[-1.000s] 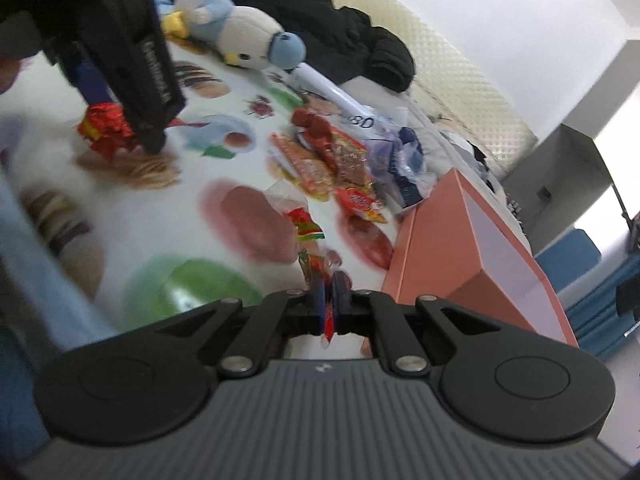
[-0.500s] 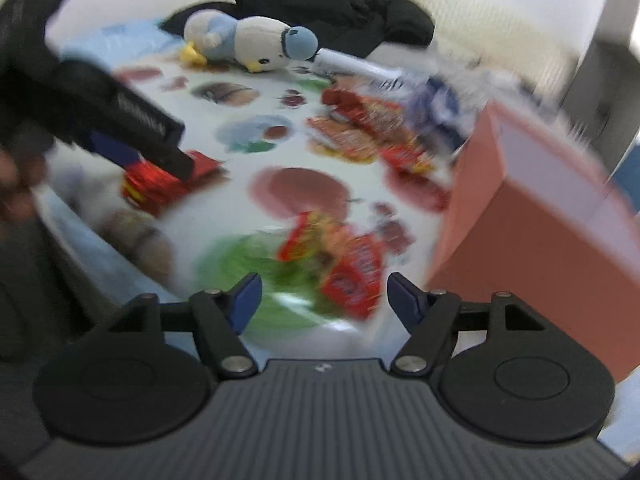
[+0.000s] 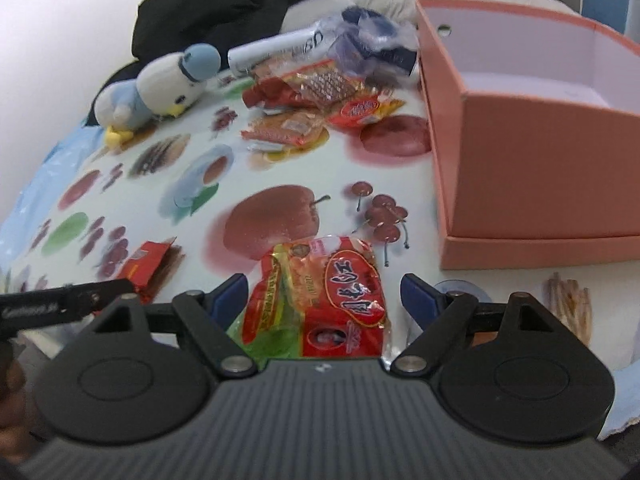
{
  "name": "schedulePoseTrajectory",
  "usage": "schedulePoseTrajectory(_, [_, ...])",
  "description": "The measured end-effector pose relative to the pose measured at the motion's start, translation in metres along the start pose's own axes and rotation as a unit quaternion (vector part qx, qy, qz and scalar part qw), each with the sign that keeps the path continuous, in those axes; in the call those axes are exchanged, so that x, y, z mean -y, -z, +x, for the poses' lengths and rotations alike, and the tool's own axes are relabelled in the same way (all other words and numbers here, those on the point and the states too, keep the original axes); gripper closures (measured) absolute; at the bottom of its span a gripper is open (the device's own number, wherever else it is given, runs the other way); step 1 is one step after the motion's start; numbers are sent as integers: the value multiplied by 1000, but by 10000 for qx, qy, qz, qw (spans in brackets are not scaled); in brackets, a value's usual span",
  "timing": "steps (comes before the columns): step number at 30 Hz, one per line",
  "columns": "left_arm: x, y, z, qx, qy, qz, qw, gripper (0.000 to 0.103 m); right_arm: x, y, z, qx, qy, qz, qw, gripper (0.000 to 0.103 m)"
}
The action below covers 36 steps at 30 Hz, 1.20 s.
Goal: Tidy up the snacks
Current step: 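Lift the held red packets from the bed with both tools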
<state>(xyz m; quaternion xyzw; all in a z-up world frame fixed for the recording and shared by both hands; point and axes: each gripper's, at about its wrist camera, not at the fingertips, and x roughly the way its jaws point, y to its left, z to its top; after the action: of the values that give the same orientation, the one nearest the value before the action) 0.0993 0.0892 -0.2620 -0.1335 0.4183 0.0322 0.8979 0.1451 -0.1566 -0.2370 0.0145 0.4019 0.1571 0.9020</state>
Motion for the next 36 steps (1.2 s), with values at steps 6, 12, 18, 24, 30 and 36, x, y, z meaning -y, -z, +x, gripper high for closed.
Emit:
schedulePoseTrajectory(6, [2,2,4,-51,96,71,9999,36,-16,8,14,-157,184,-654,9976,16])
schedulePoseTrajectory(12, [5,5,4,-81,95,157,9998,40,-23,10,16,-186,265,-978,9947,23])
schedulePoseTrajectory(18, [13,9,1,-23,48,18,10000,48,-25,7,11,-186,226,-969,9949,39])
schedulePoseTrajectory(24, [23,10,-4,17,103,-61,9999,48,-16,-1,1,-181,181,-733,9970,61])
schedulePoseTrajectory(30, [30,1,-21,105,134,-170,9997,48,-10,-2,-14,-128,126,-526,9985,63])
schedulePoseTrajectory(36, [43,-11,-47,220,217,-151,9994,48,-10,-8,-40,86,158,-552,9983,76])
